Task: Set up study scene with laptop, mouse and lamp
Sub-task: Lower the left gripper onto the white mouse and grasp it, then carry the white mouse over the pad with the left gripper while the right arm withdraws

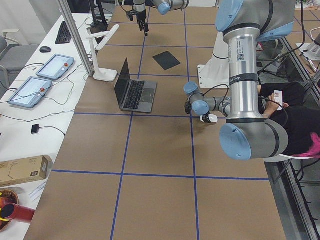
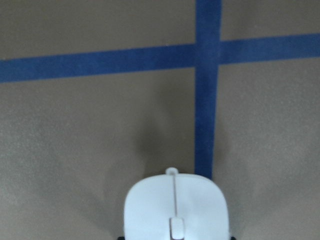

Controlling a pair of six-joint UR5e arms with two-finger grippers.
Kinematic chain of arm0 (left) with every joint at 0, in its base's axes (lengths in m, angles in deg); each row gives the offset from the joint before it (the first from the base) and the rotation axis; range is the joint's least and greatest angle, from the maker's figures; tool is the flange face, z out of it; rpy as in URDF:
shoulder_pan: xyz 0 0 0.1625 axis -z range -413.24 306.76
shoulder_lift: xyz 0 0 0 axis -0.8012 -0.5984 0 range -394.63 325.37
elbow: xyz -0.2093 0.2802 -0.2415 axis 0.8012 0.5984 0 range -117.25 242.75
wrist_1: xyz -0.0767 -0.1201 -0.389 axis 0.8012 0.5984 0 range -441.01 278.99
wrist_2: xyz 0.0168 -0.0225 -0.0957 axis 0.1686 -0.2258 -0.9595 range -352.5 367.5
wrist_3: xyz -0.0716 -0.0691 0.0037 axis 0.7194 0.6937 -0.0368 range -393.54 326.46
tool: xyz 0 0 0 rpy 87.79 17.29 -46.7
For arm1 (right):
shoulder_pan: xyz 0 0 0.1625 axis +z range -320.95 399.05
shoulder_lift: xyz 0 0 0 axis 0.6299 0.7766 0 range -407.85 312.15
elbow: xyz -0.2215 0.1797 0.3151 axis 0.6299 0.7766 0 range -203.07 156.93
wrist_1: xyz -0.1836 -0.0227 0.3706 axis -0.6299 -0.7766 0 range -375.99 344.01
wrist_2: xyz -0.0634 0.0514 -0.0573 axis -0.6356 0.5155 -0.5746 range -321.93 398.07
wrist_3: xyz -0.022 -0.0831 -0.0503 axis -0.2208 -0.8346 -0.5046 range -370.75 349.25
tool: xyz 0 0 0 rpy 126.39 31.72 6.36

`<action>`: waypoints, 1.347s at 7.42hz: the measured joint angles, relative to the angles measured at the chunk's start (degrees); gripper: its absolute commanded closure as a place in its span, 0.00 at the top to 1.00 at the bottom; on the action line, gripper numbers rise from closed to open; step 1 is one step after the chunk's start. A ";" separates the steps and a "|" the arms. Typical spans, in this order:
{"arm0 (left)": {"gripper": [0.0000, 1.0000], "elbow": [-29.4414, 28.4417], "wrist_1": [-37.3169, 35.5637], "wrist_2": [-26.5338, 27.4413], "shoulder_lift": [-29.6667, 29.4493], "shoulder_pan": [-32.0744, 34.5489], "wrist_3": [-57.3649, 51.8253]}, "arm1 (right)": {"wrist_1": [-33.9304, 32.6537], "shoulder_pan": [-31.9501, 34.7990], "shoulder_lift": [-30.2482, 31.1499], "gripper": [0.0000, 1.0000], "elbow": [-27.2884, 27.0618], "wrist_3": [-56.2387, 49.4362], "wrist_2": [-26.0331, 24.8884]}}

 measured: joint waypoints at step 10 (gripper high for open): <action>0.65 4.12 -0.85 -3.54 -9.13 15.35 -0.01 | -0.07 5.30 7.31 1.00 -5.96 -0.06 0.48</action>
